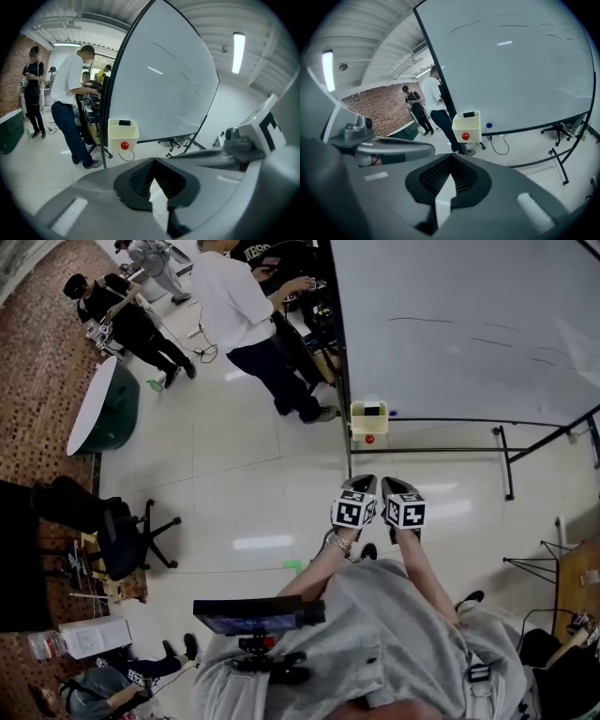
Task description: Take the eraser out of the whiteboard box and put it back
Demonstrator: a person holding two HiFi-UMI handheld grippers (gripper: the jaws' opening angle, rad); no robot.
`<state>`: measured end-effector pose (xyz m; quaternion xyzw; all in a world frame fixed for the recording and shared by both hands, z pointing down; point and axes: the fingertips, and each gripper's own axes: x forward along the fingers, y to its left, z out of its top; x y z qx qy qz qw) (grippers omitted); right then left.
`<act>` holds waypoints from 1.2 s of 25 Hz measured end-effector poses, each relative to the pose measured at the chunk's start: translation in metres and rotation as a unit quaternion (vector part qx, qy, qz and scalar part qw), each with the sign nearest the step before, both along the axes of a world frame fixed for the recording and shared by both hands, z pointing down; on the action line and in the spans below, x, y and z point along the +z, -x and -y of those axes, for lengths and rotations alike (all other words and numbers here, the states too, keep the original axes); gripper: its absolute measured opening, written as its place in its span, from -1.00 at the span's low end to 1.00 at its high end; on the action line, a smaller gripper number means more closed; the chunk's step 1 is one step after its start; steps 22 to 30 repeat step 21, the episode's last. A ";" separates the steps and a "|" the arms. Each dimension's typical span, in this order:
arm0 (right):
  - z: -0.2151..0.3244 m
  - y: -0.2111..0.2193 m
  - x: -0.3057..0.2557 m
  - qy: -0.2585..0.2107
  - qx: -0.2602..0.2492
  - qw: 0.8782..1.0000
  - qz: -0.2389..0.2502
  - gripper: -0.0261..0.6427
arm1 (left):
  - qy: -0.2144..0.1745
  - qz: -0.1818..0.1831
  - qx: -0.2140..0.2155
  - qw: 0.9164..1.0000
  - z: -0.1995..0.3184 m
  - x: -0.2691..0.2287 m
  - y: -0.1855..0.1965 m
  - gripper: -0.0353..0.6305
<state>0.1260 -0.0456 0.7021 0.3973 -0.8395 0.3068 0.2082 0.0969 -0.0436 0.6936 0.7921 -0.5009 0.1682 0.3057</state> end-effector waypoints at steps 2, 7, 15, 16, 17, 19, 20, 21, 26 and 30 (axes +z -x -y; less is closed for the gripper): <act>0.004 0.002 -0.009 -0.008 0.004 1.000 0.013 -0.92 | -0.008 -0.001 0.007 1.000 -0.001 -0.007 -0.005 -0.88; -0.003 0.026 -0.008 0.000 -0.013 1.000 0.025 -0.92 | -0.018 0.005 0.000 1.000 -0.007 -0.010 0.012 -0.88; -0.011 0.056 -0.011 -0.005 -0.044 0.999 0.016 -0.92 | -0.028 -0.002 -0.031 0.999 -0.006 -0.011 0.046 -0.88; -0.011 0.058 -0.011 -0.004 -0.044 0.999 0.015 -0.92 | -0.029 -0.003 -0.031 0.999 -0.005 -0.011 0.047 -0.88; -0.011 0.060 -0.011 -0.004 -0.046 0.999 0.014 -0.92 | -0.030 -0.002 -0.031 0.999 -0.005 -0.011 0.049 -0.88; -0.011 0.066 -0.012 -0.007 -0.050 0.999 0.013 -0.92 | -0.031 0.002 -0.029 0.999 -0.005 -0.009 0.053 -0.88; -0.011 0.069 -0.012 -0.008 -0.052 0.999 0.012 -0.92 | -0.031 0.004 -0.027 0.999 -0.005 -0.008 0.056 -0.88; -0.011 0.072 -0.012 -0.010 -0.053 0.998 0.012 -0.92 | -0.032 0.007 -0.026 0.999 -0.004 -0.007 0.058 -0.88; -0.011 0.072 -0.012 -0.010 -0.053 0.998 0.012 -0.92 | -0.032 0.007 -0.026 0.999 -0.004 -0.007 0.058 -0.88; -0.011 0.072 -0.012 -0.010 -0.053 0.998 0.012 -0.92 | -0.032 0.007 -0.026 0.999 -0.004 -0.007 0.058 -0.88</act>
